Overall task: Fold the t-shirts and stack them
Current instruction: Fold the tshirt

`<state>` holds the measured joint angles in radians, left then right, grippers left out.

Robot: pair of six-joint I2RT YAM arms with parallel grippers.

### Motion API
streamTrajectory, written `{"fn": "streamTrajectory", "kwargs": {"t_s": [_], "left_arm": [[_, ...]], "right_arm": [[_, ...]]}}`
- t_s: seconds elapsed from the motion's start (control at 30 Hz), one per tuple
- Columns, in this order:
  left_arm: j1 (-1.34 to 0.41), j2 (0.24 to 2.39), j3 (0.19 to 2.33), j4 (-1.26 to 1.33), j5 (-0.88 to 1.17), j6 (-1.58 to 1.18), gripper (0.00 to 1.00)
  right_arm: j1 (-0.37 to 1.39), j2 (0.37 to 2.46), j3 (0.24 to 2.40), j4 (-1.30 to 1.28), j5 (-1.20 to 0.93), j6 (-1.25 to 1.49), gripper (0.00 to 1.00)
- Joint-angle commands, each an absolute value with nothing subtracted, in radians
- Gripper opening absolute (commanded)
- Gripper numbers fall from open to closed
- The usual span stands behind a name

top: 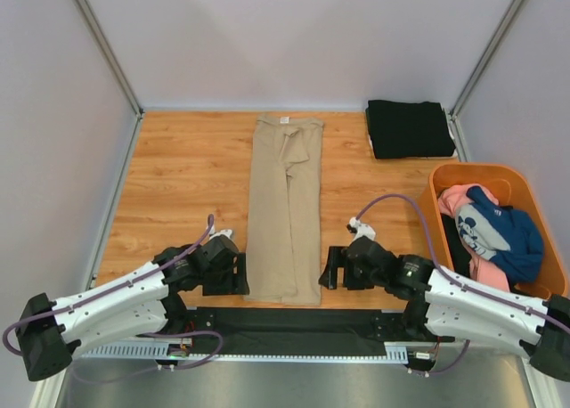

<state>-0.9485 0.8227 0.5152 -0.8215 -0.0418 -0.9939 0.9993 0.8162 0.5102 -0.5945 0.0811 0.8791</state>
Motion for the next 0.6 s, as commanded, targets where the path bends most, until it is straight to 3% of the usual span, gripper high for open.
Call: {"fn": "streamTrajectory", "kwargs": {"t_s": [0.0,0.4,0.57], "left_arm": [[-0.953,0.793,0.456,-0.710,0.018,-1.017,0.75],[-0.953,0.778,0.342,-0.608,0.044,-1.052,0.74],[-0.953,0.788,0.330,-0.581,0.037,-1.058,0.73]], "right_arm": [[1.112,0.796,0.433,-0.529,0.164,1.061,0.84],[1.195,0.960,0.344,-0.322,0.163,1.146,0.71],[1.201,1.003,0.342,-0.292,0.146,1.158,0.57]]}}
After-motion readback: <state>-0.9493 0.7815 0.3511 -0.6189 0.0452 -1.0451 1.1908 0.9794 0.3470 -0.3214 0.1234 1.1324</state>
